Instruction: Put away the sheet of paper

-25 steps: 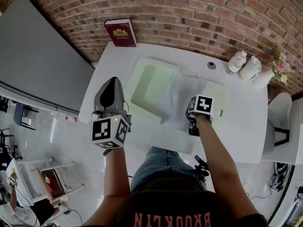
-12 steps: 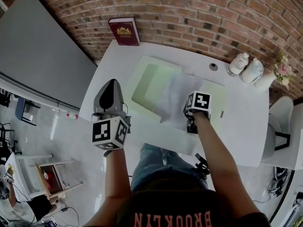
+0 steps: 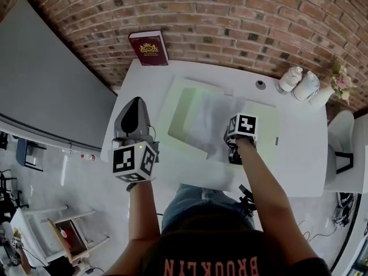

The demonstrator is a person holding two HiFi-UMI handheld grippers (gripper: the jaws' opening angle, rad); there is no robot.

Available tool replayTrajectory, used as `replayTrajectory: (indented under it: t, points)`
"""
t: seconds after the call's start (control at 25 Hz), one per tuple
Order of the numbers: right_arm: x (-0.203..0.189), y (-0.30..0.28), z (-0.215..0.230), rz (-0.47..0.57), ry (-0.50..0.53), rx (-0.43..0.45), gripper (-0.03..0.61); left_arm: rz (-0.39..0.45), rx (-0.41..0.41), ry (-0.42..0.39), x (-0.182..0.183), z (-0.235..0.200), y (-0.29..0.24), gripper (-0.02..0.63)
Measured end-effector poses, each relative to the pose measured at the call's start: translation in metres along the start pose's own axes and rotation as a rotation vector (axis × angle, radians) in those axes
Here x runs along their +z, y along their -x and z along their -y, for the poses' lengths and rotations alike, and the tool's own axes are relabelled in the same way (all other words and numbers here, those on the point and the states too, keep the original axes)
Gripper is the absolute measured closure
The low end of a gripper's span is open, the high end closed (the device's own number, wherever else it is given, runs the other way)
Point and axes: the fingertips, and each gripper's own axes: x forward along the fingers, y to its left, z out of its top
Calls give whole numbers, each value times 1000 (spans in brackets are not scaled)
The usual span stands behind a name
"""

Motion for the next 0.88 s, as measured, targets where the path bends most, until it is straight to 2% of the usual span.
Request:
replayTrajectory:
  t: [0.28, 0.88]
  points:
    - [1, -13, -27, -2, -8, -10, 575, -15, -38, 5, -7, -32, -13, 620]
    - [12, -38, -82, 7, 3, -8, 574, -35, -51, 24, -23, -95, -25, 620]
